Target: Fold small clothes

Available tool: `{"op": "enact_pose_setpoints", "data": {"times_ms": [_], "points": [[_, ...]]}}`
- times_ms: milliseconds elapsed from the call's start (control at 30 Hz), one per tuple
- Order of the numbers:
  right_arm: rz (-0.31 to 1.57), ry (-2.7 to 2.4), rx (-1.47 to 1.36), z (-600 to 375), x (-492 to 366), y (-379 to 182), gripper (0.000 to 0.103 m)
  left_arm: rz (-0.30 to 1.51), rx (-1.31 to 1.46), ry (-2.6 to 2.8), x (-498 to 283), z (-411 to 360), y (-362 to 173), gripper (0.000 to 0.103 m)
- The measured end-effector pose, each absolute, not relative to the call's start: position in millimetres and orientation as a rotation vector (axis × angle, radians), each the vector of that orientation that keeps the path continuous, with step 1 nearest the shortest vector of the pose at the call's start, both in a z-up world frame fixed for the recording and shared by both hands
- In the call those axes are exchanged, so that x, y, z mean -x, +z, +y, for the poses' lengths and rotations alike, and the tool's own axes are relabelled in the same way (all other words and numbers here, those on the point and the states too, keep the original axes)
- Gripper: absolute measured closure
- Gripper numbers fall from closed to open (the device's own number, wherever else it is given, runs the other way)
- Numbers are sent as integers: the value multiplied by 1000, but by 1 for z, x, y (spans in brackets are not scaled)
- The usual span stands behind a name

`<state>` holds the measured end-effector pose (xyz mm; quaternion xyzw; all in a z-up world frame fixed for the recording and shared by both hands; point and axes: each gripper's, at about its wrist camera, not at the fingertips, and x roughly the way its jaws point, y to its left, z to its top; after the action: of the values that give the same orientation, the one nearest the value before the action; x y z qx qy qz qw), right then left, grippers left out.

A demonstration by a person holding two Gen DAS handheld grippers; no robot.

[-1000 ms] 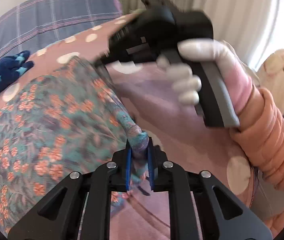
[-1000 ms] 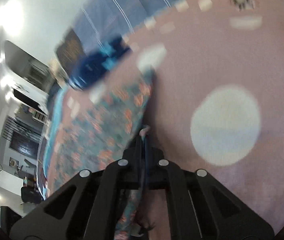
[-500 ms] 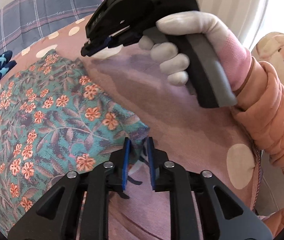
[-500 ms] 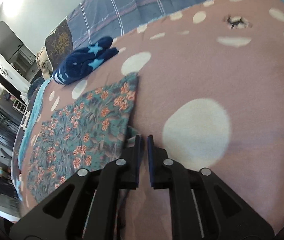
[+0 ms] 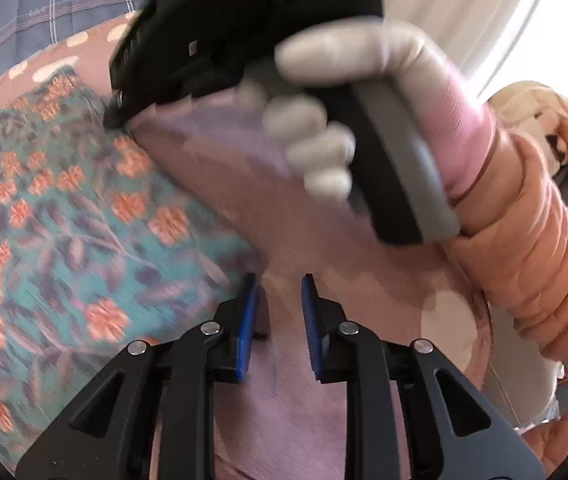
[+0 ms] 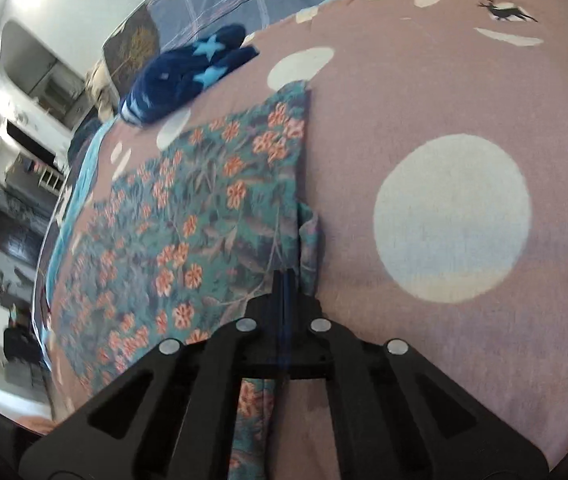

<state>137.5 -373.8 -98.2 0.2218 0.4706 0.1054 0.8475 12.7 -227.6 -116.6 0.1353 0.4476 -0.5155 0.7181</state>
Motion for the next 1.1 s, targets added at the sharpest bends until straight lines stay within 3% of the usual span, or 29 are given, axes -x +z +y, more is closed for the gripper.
{"op": "enact_pose_setpoints", "data": {"times_ms": [233,367,500,800,867,1100], "points": [[921,151,-260,-360,-89,-54,93,929,-262,-1140,9,-192,-94,80],[884,182,-191,-343,-63,-37,86,865,-155,-1046,0,-136,-73,73],[877,223,-156,-312,-59,-24,81,800,-23,-825,-17,-51,-56,72],[898,393,-63,-175,-113,-7,78,692,221,-408,-25,144,-49,72],[904,444,-35,-130,-129,-5,77,701,245,-393,-18,165,-56,80],[935,532,60,6,-193,-16,76,783,300,-417,-17,196,-91,80]]}}
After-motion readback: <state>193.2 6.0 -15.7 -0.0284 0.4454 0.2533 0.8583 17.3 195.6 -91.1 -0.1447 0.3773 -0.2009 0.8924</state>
